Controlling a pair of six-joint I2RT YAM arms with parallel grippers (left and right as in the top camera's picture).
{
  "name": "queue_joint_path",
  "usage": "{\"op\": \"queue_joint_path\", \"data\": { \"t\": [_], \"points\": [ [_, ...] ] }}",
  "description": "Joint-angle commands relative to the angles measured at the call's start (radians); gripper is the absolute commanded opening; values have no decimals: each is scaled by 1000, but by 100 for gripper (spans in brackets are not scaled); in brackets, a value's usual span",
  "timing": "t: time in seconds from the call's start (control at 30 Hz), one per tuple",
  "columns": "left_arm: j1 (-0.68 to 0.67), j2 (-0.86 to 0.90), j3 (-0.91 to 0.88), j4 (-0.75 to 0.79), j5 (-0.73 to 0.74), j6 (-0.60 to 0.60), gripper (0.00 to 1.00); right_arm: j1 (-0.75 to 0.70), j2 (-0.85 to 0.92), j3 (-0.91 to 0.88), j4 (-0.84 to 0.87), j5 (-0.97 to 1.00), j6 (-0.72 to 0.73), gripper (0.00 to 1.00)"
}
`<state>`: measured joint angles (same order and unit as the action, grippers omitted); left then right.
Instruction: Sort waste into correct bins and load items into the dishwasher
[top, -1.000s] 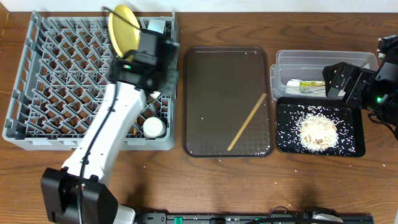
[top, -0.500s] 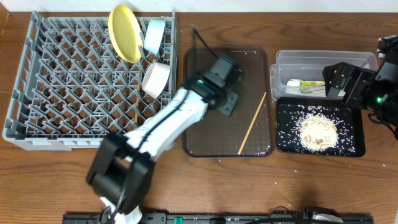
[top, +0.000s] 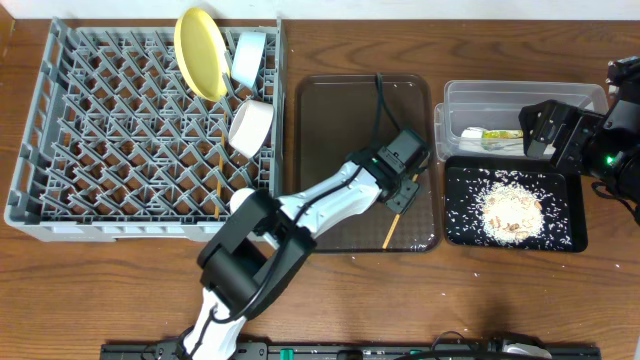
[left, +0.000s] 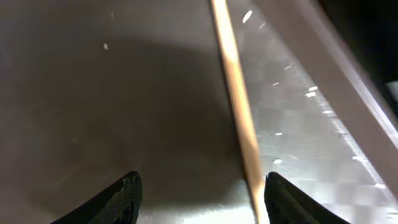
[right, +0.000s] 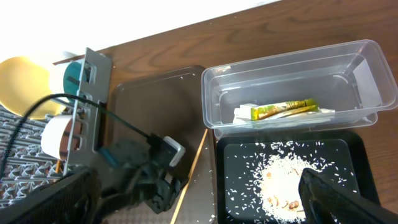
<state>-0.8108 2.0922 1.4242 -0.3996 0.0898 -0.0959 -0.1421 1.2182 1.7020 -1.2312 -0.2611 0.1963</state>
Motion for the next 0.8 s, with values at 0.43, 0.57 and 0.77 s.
{"op": "queue_joint_path", "data": {
  "t": [0.43, 0.57, 0.77],
  "points": [
    [-68, 6, -2, -34, -52, 16, 56, -8, -1, 3, 0, 3, -11, 99],
    [-71, 6, -2, -67, -74, 14, 55, -8, -1, 3, 0, 3, -11, 99],
    [-72, 5, 40, -121, -96, -1, 50, -8, -1, 3, 0, 3, -11, 99]
  ]
}}
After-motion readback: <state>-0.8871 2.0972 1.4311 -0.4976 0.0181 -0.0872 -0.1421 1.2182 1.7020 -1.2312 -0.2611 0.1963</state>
